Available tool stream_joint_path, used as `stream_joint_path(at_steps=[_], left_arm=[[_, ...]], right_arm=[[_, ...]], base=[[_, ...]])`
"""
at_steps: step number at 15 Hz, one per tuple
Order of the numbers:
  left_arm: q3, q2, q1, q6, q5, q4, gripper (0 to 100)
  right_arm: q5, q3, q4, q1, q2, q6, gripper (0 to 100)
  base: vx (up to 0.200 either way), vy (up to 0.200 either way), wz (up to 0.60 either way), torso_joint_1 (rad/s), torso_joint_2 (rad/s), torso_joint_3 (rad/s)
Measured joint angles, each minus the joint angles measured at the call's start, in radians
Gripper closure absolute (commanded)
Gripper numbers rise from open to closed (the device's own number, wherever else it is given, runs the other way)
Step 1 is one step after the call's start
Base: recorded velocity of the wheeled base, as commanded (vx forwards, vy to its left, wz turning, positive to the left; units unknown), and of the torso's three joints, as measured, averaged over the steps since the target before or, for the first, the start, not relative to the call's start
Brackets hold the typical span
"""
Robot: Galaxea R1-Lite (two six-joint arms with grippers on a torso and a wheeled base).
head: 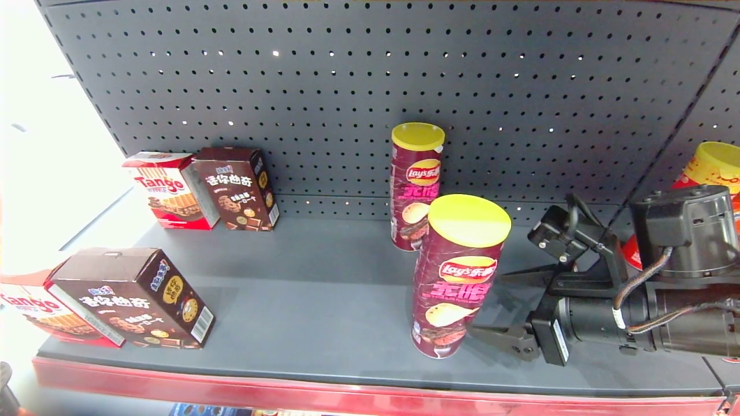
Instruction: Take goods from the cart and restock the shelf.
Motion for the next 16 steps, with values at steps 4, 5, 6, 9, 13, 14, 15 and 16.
stream_joint_path(at_steps=[4,5,6,9,13,14,15,16], left_arm=[[0.0,0.0,0.0,0.0,0.0,0.0,0],[0.0,0.0,0.0,0.0,0.0,0.0,0],[0.0,0.0,0.0,0.0,0.0,0.0,0],[0.0,0.0,0.0,0.0,0.0,0.0,0],[0.0,0.0,0.0,-0.001,0.001,0.0,0],[0.0,0.0,0.0,-0.001,0.001,0.0,0],[0.0,0.0,0.0,-0.001,0.0,0.0,0],[0.0,0.0,0.0,-0.001,0.0,0.0,0]], right_arm=[[-0.01,0.048,0.002,-0.043,-0.04,0.001,0],[-0.011,0.053,0.002,-0.058,-0.046,0.001,0],[-0.018,0.053,0.001,-0.068,-0.049,0.001,0],[-0.033,0.031,0.001,-0.075,-0.034,0.001,0],[-0.034,-0.007,0.001,-0.067,0.0,0.001,0],[-0.034,-0.011,0.002,-0.061,0.007,0.001,0],[-0.035,-0.015,0.002,-0.053,0.012,0.001,0],[-0.035,-0.018,0.002,-0.045,0.017,0.001,0]], base=[[0.0,0.0,0.0,0.0,0.0,0.0],[0.0,0.0,0.0,0.0,0.0,0.0],[0.0,0.0,0.0,0.0,0.0,0.0],[0.0,0.0,0.0,0.0,0.0,0.0],[0.0,0.0,0.0,0.0,0.0,0.0],[0.0,0.0,0.0,0.0,0.0,0.0],[0.0,0.0,0.0,0.0,0.0,0.0],[0.0,0.0,0.0,0.0,0.0,0.0]])
